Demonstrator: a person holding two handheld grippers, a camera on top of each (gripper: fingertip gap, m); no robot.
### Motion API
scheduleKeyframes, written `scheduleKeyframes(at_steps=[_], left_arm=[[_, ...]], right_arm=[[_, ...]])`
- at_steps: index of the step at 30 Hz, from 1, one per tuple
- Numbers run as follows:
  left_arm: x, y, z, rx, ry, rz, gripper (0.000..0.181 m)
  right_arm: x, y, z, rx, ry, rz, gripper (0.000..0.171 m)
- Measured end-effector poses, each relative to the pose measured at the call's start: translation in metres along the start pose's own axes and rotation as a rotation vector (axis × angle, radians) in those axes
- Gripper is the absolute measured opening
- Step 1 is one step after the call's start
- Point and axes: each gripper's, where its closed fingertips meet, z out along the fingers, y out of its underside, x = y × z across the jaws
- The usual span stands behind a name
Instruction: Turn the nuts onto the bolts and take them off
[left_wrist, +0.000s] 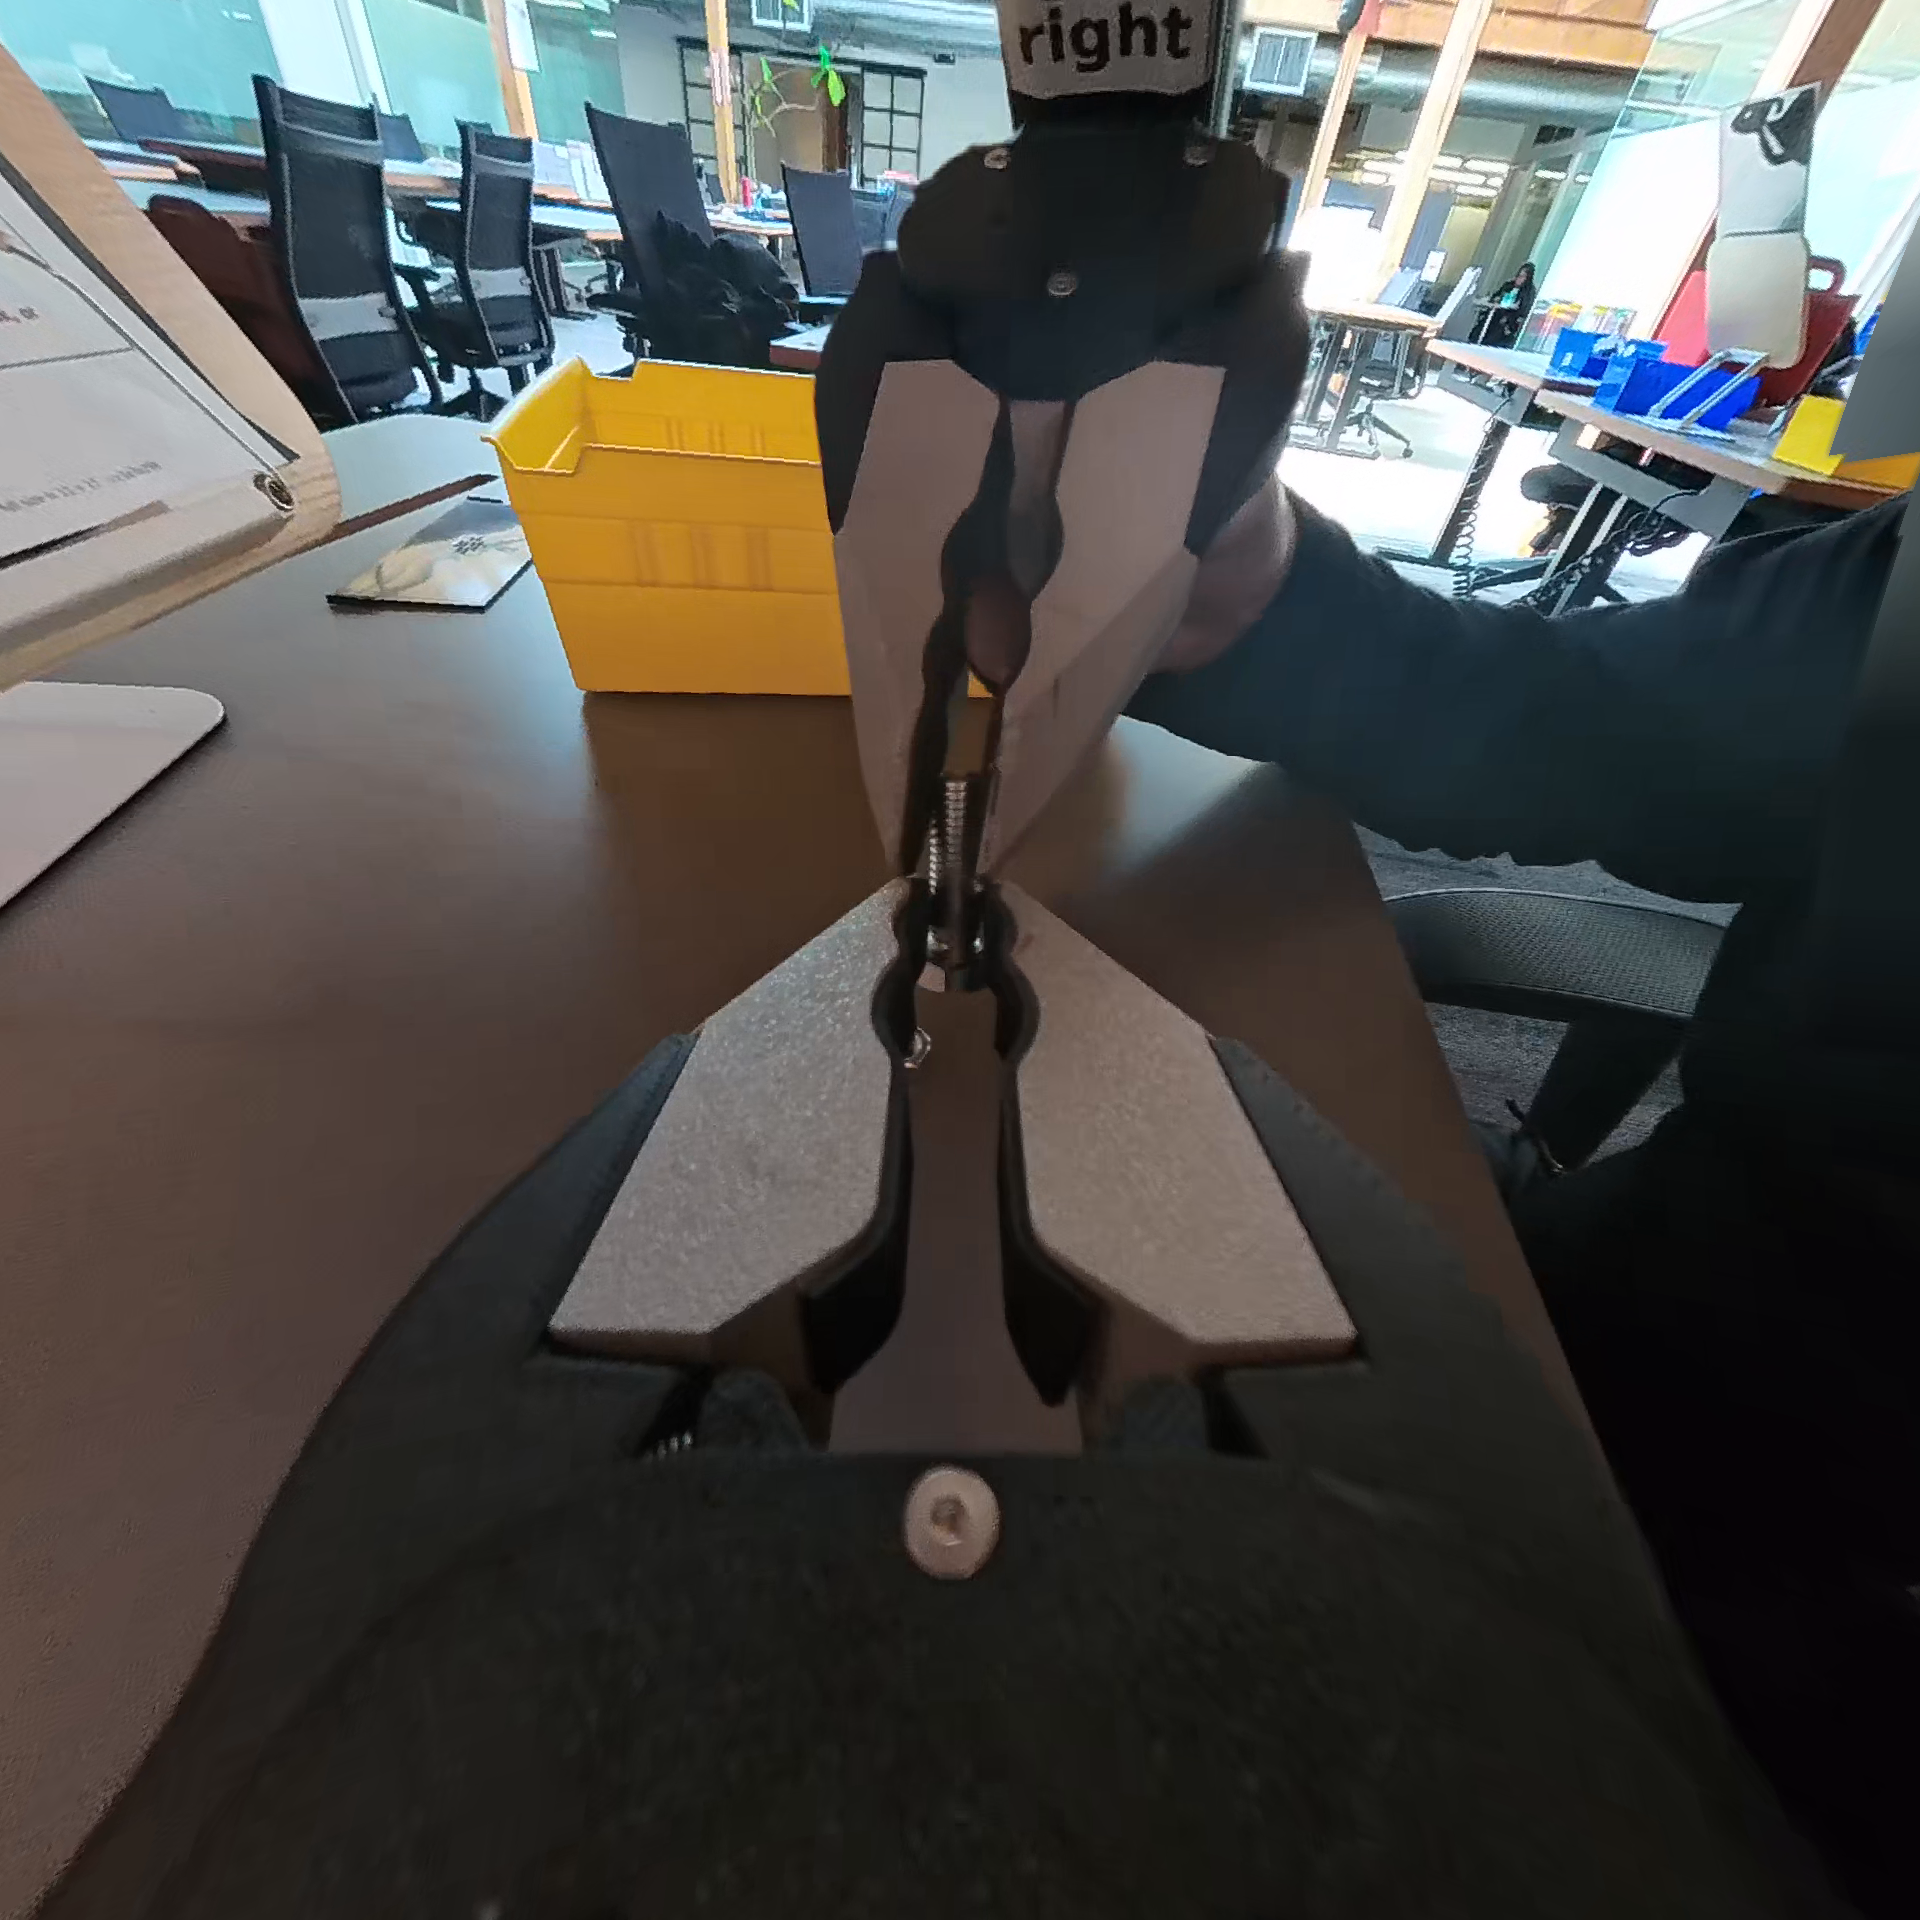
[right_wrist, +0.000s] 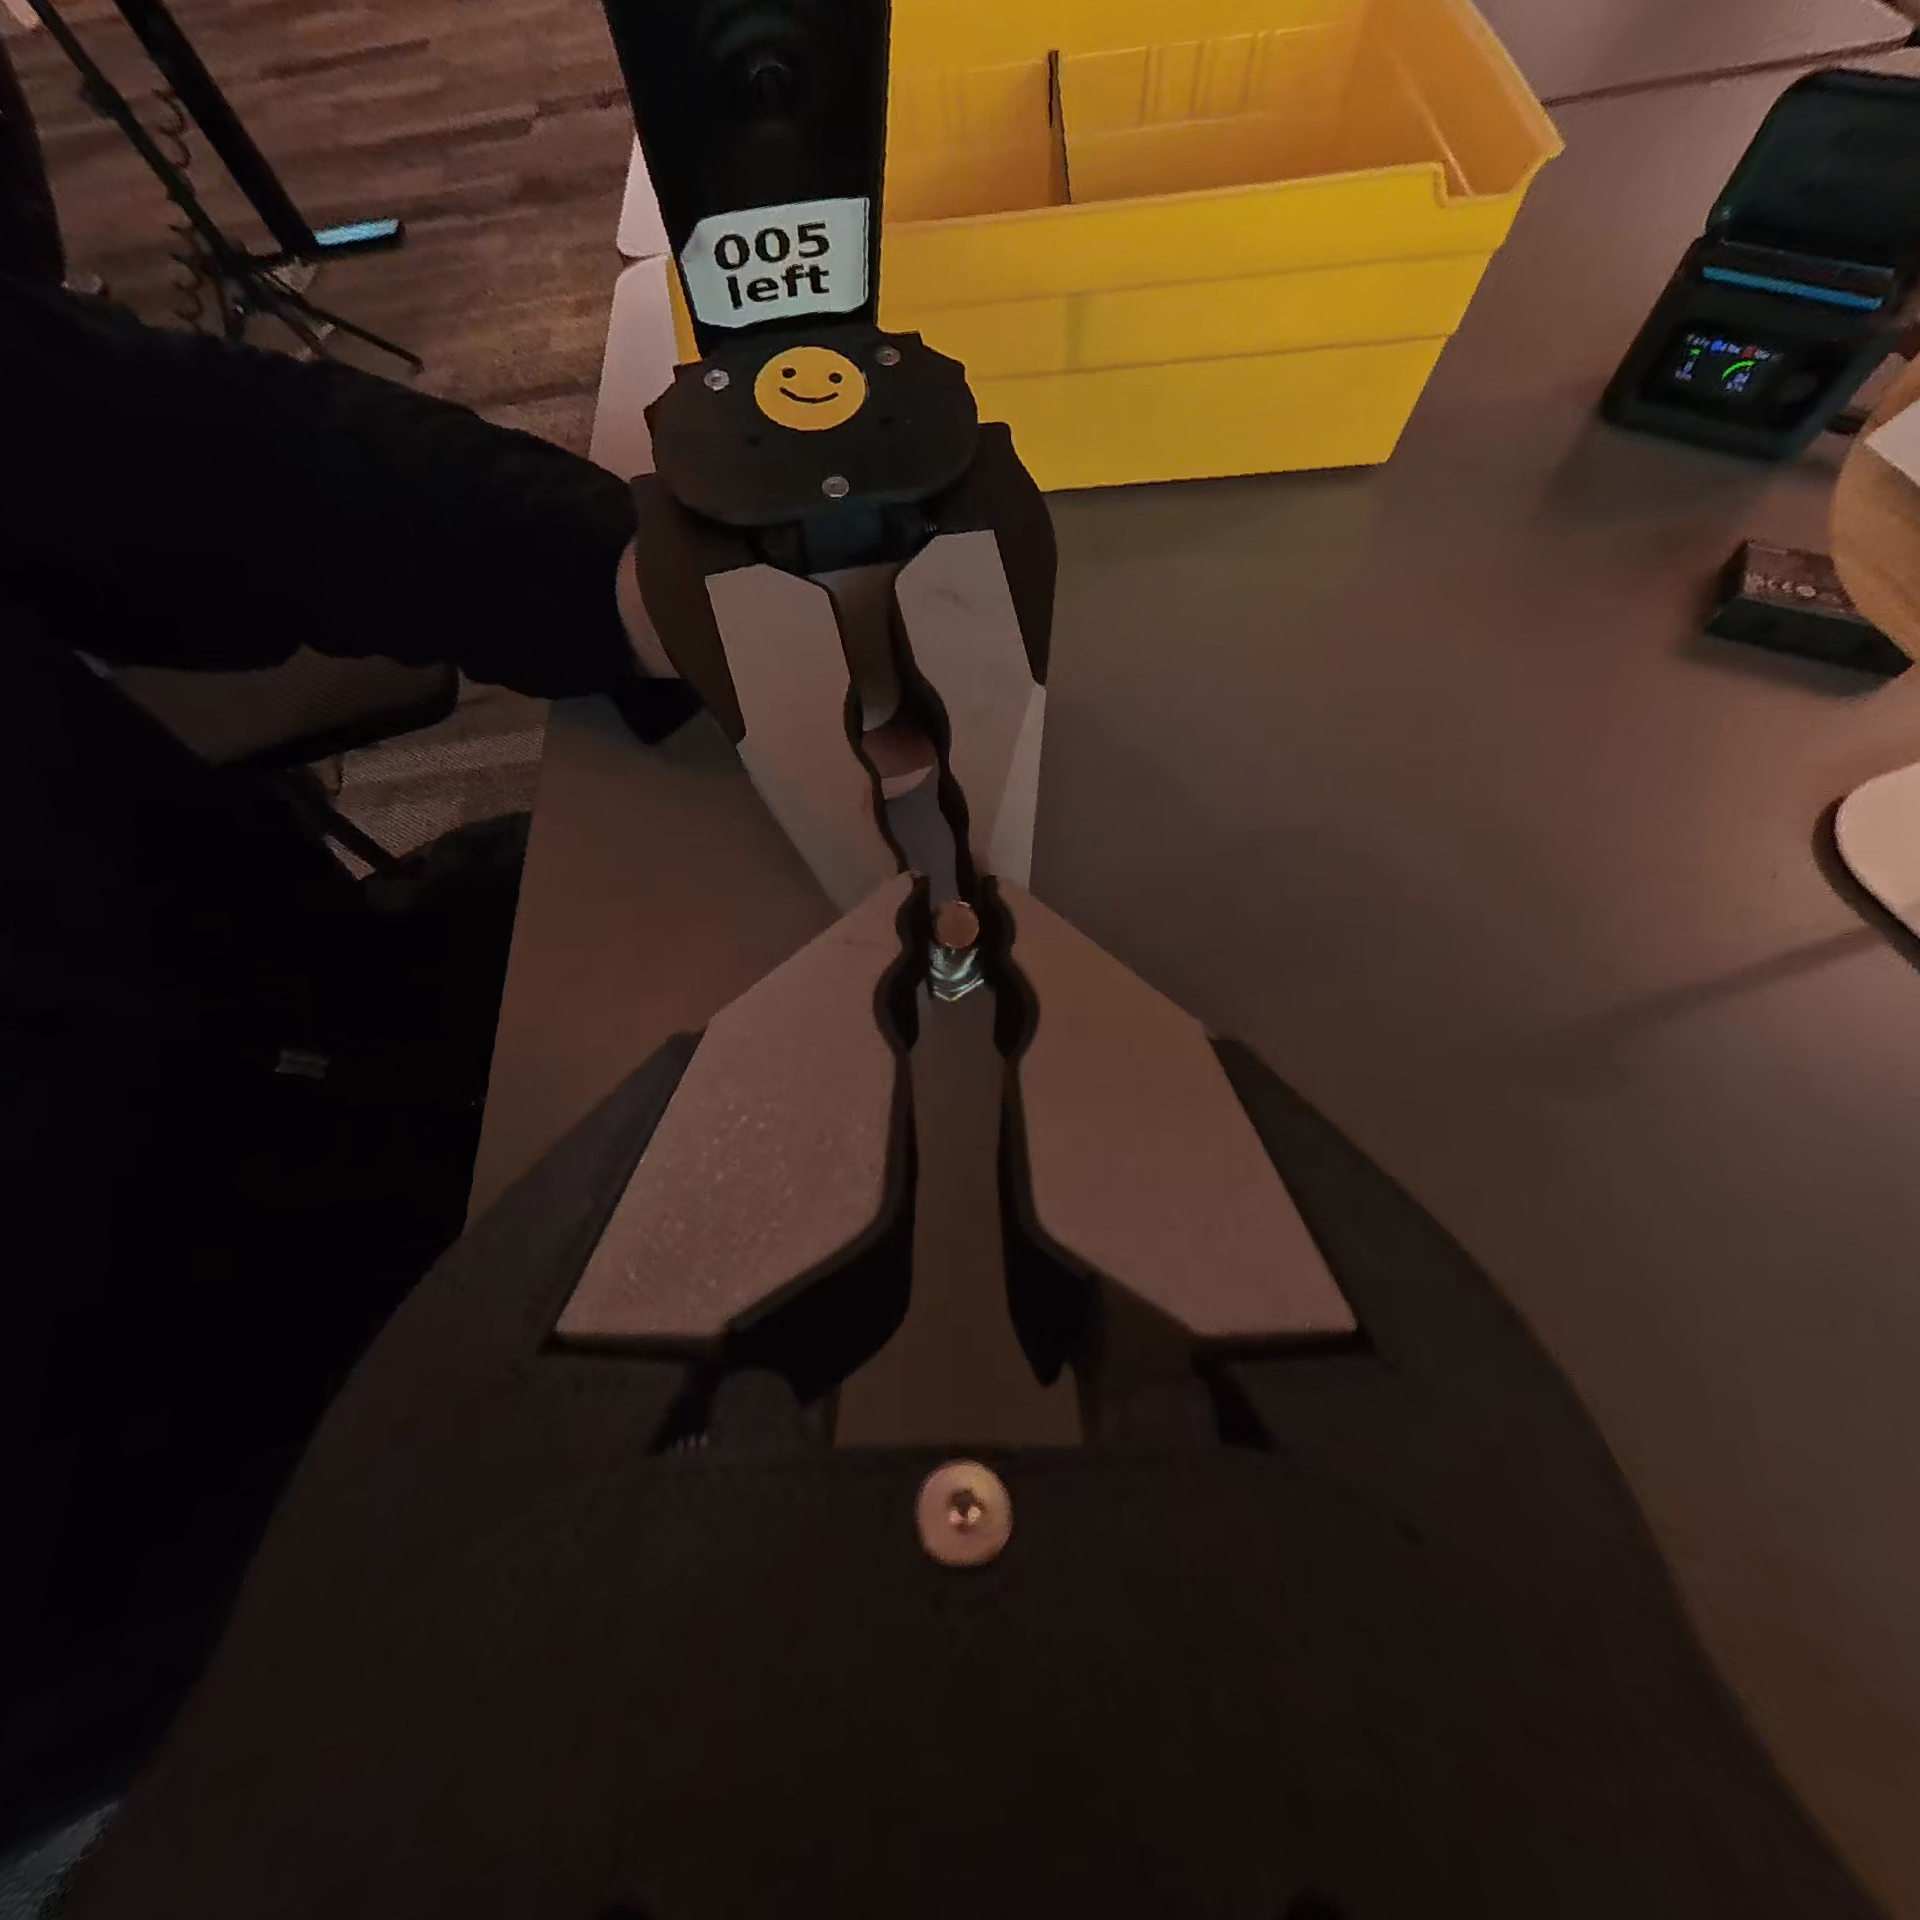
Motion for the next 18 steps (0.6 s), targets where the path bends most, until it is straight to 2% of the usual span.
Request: scheduleKeyframes(at_steps=[15,18], left_arm=[[-0.001,-0.002,0.001,0.011,-0.024,0.024,0.008],[-0.001,-0.005,0.000,0.034,-0.023,0.021,0.008]], right_arm=[[0.000,-0.009,-0.012,0.080,0.017,0.001,0.000],[0.001,-0.011,-0.016,0.099,0.008,0.023,0.009]])
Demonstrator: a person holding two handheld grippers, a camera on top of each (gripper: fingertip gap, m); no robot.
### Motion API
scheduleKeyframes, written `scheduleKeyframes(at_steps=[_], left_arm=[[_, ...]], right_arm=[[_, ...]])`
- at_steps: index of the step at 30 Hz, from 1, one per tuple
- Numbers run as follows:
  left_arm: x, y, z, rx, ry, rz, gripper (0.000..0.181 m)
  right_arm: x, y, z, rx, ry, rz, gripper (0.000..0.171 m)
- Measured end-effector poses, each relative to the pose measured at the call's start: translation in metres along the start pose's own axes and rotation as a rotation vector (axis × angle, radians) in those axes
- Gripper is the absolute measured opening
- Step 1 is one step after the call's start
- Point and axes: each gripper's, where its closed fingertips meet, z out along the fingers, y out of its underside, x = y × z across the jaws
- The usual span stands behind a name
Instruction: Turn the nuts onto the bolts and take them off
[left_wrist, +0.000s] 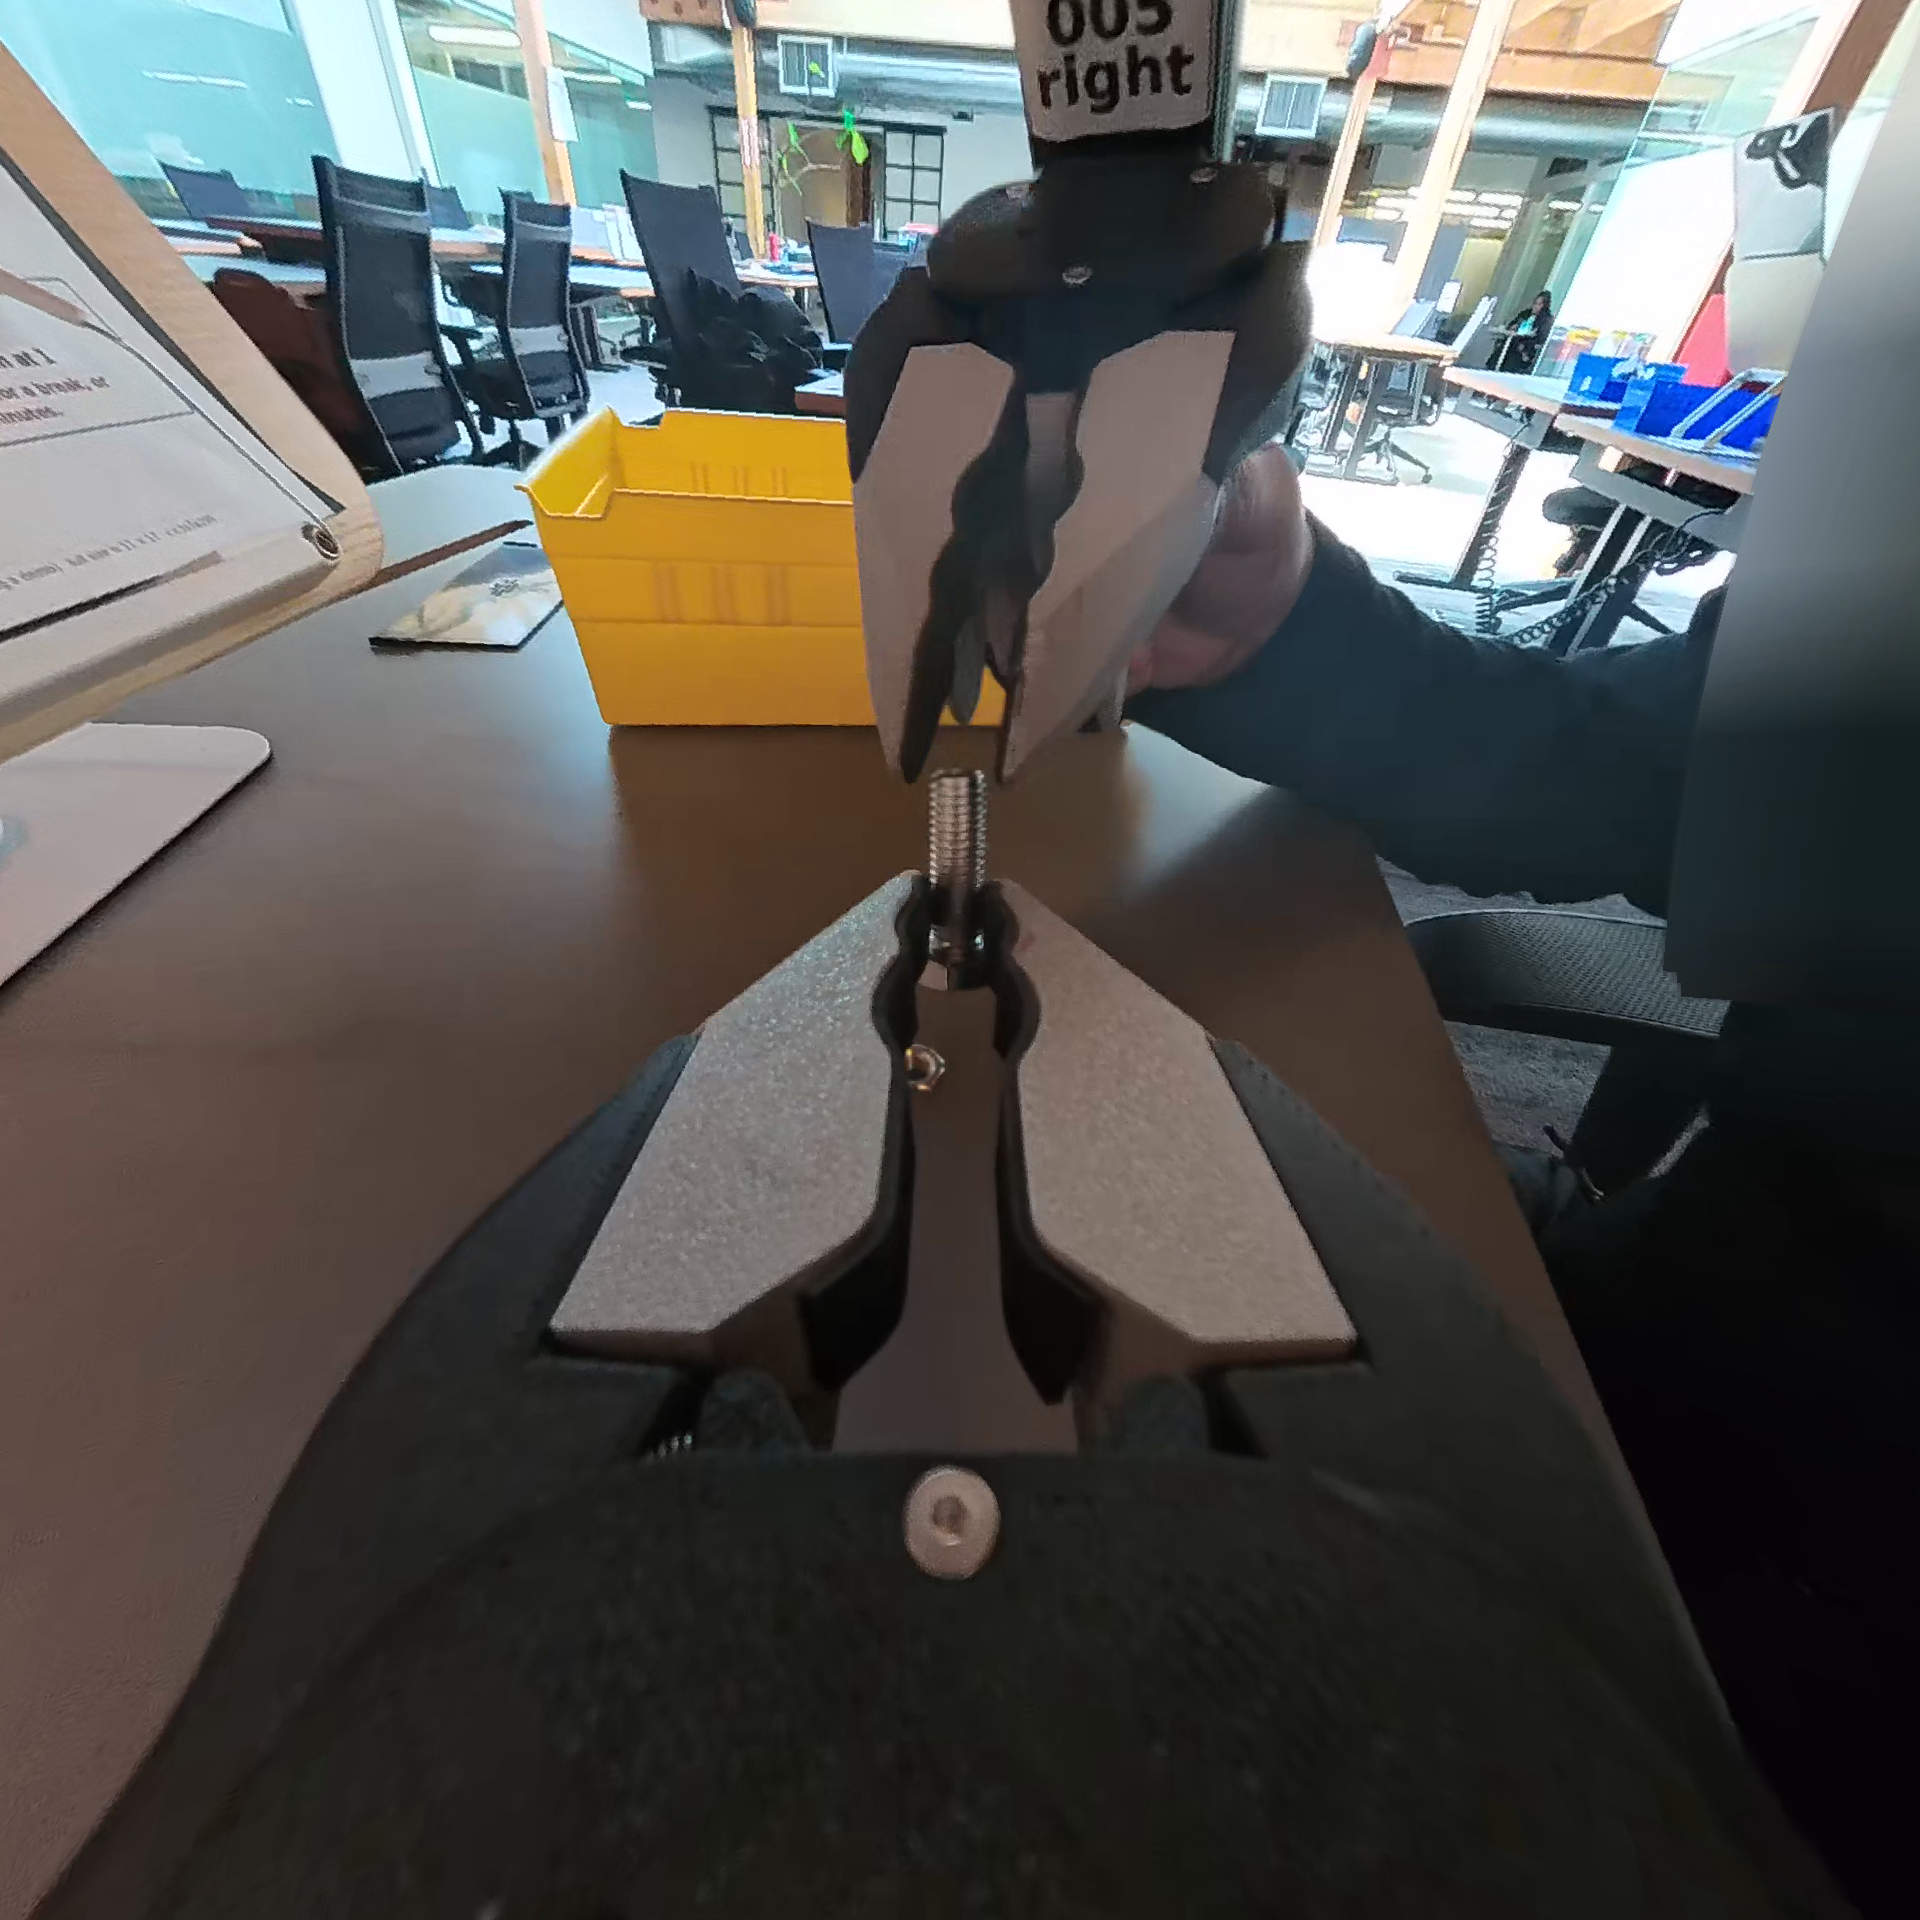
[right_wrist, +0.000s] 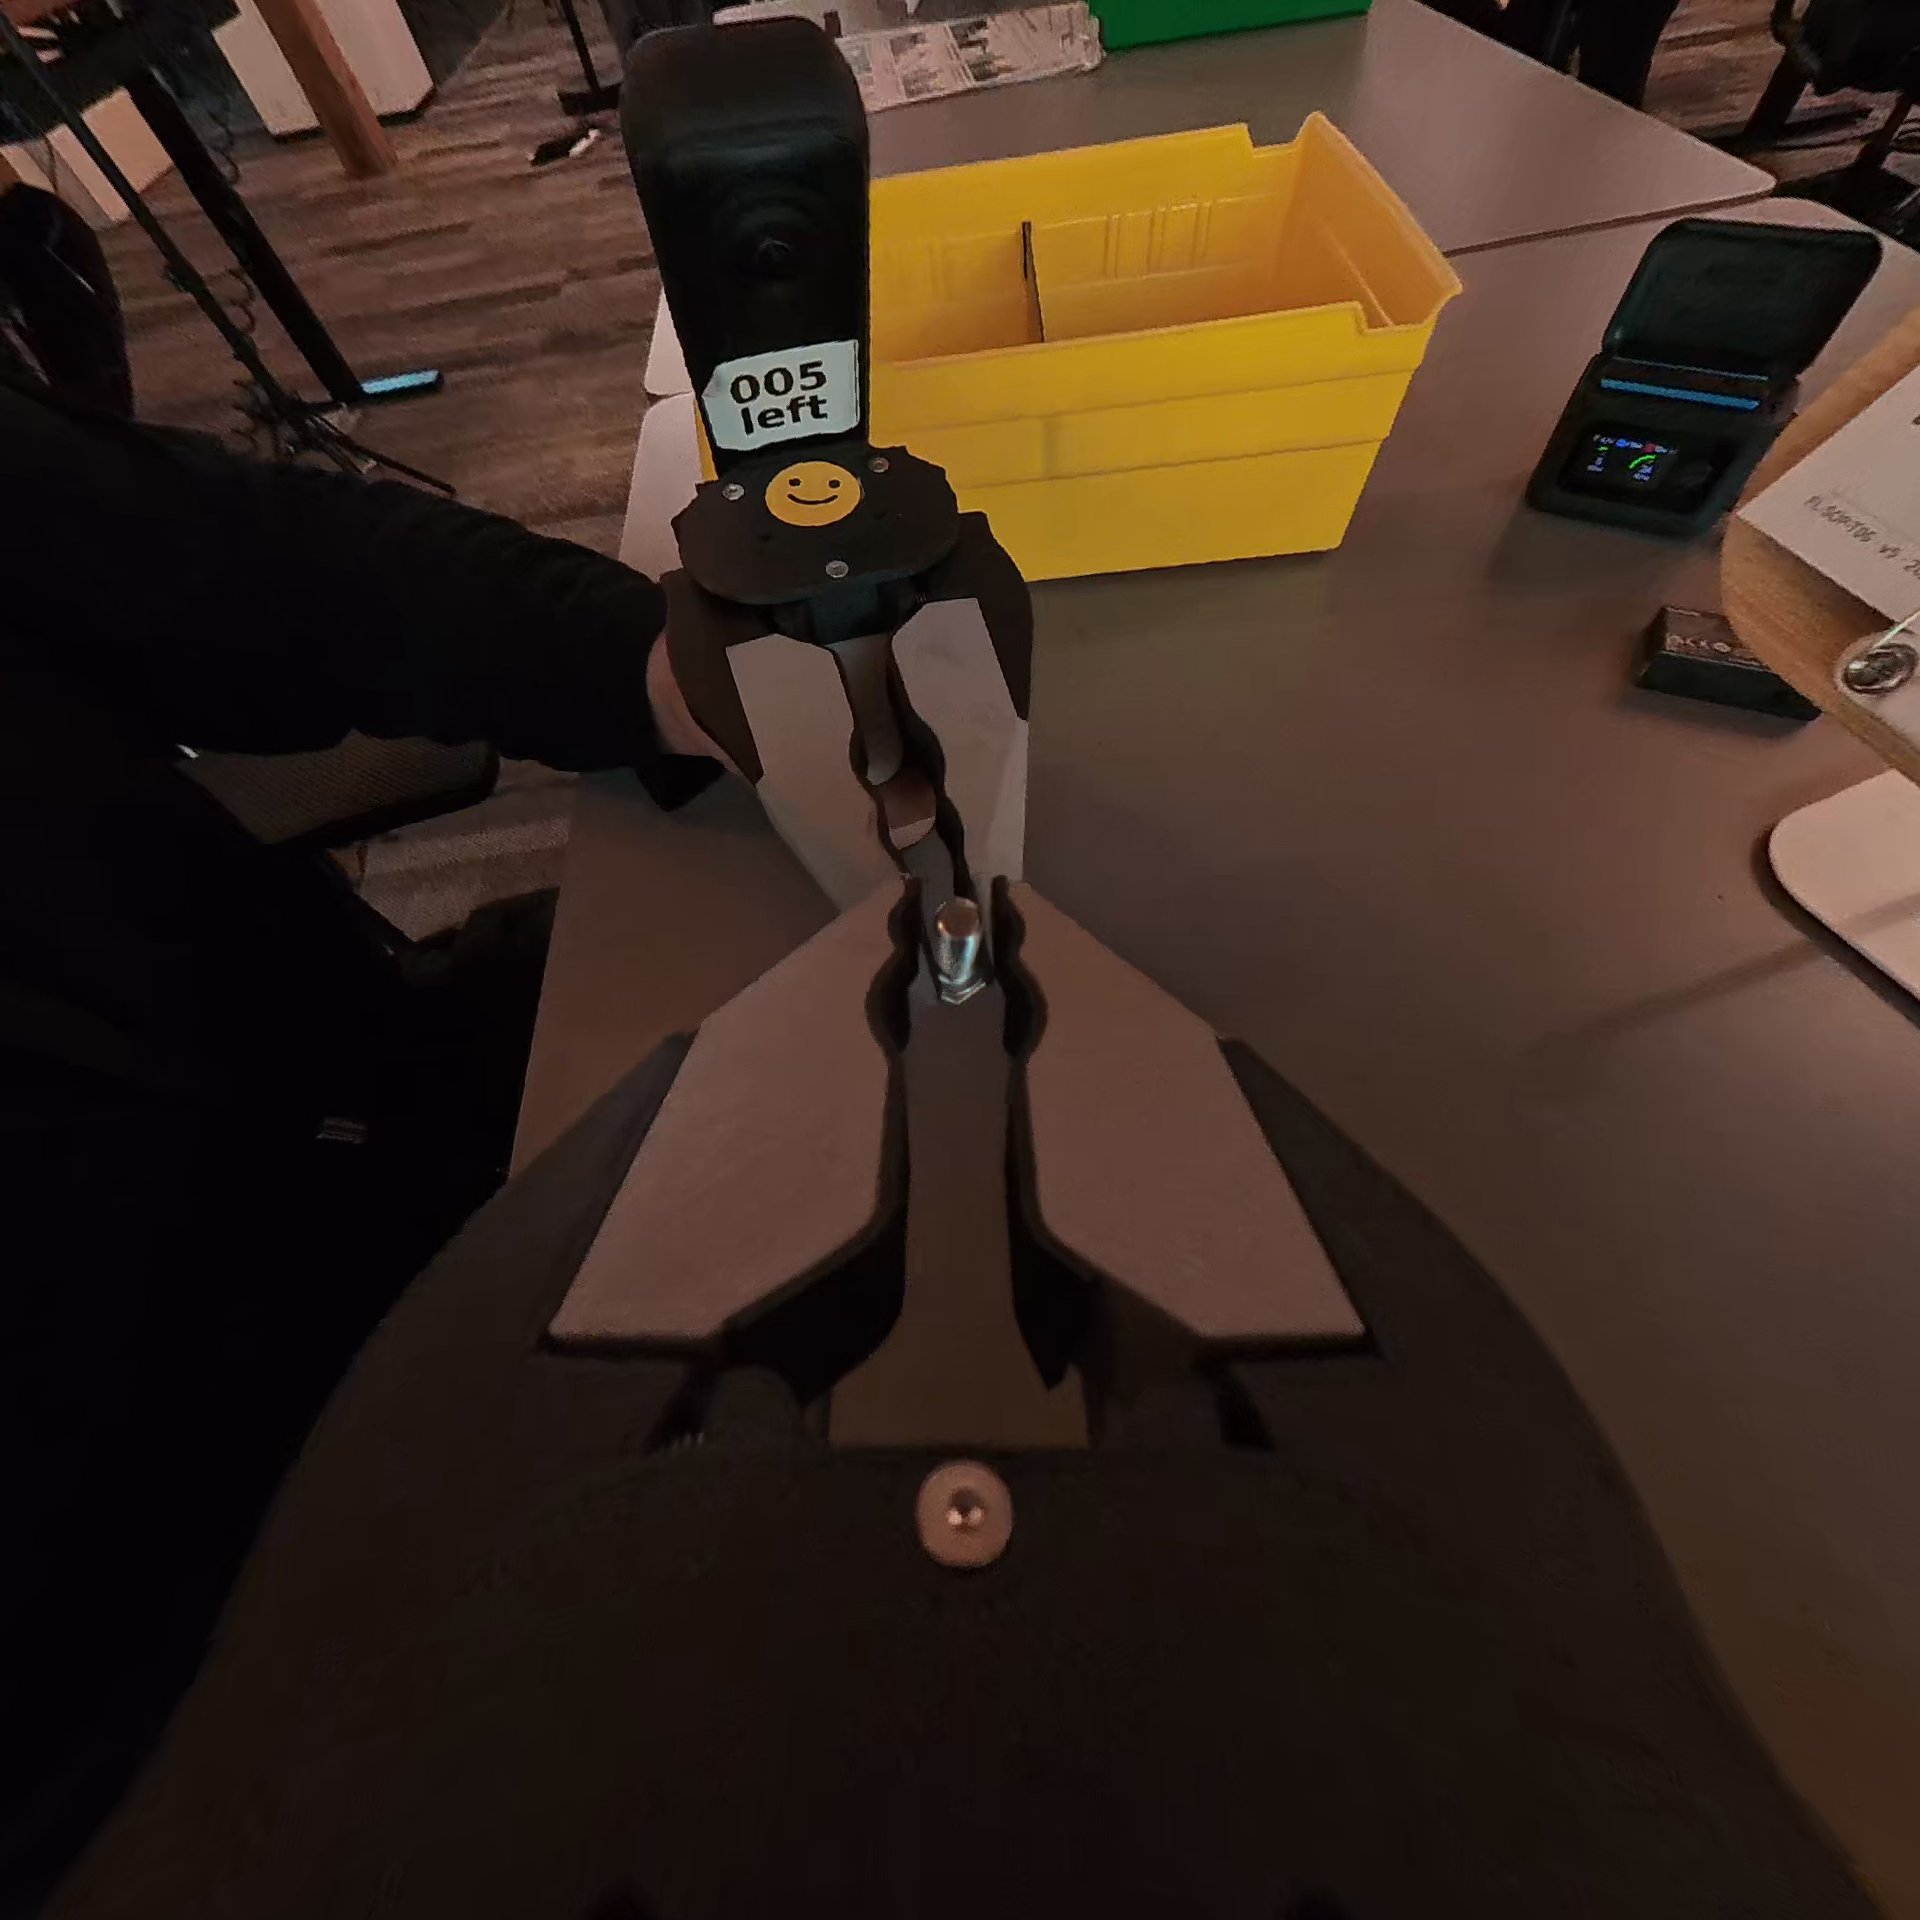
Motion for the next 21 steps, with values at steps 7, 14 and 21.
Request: scheduleKeyframes(at_steps=[7,14,21], left_arm=[[0.000,-0.001,-0.001,0.011,0.011,-0.024,0.008],[0.001,0.001,0.000,-0.006,0.022,-0.041,0.008],[0.001,0.002,0.001,-0.012,0.021,-0.037,0.008]], right_arm=[[0.000,0.003,0.005,-0.005,0.005,-0.009,0.005],[-0.001,0.005,0.007,-0.009,-0.009,0.004,0.005],[-0.001,0.007,0.007,-0.010,-0.011,0.005,0.005]])
